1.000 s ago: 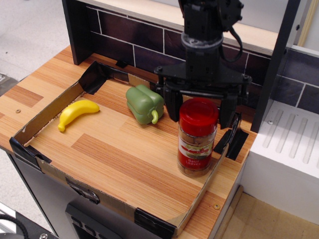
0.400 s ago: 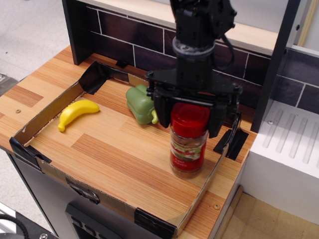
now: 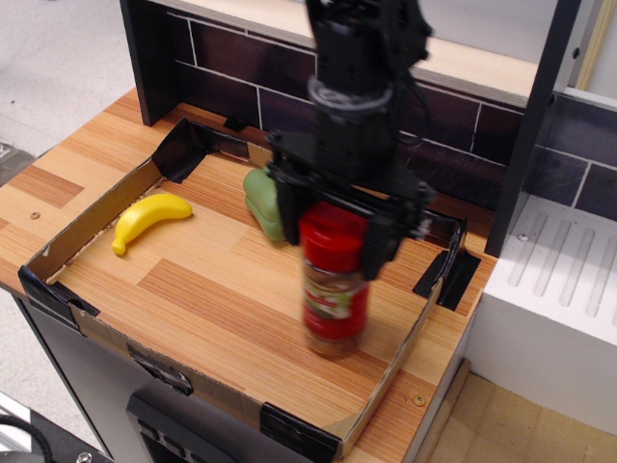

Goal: Topple basil bottle

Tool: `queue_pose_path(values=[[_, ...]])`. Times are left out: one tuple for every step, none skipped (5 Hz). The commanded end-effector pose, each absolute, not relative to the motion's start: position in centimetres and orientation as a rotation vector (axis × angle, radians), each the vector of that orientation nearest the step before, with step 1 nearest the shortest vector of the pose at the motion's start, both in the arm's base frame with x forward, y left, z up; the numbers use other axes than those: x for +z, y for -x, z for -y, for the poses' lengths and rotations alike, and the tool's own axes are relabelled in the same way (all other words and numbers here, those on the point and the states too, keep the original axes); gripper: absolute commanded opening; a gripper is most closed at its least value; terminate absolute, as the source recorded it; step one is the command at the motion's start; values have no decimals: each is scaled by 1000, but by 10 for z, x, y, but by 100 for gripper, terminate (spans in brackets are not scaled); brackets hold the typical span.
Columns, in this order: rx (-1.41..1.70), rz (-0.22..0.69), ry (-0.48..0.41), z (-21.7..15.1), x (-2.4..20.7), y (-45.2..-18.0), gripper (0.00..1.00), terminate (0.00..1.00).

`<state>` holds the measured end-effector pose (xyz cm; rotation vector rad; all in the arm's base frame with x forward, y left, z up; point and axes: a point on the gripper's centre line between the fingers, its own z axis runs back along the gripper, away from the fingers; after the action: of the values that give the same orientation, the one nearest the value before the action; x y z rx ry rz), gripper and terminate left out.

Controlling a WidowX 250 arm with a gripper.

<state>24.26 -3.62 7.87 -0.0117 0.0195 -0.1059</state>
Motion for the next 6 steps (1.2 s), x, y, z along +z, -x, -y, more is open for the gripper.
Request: queue_pose_path(values=[[-381, 31, 17, 27, 110, -257, 0, 0], [-516, -6, 94, 23, 110, -258, 0, 0], [-529, 32, 168, 30, 111, -256, 0, 0], [-542, 113, 213, 37, 109, -257, 0, 0], [-548, 155, 317, 36, 103, -262, 0, 0], [-557, 214, 300, 40, 92, -260, 0, 0]])
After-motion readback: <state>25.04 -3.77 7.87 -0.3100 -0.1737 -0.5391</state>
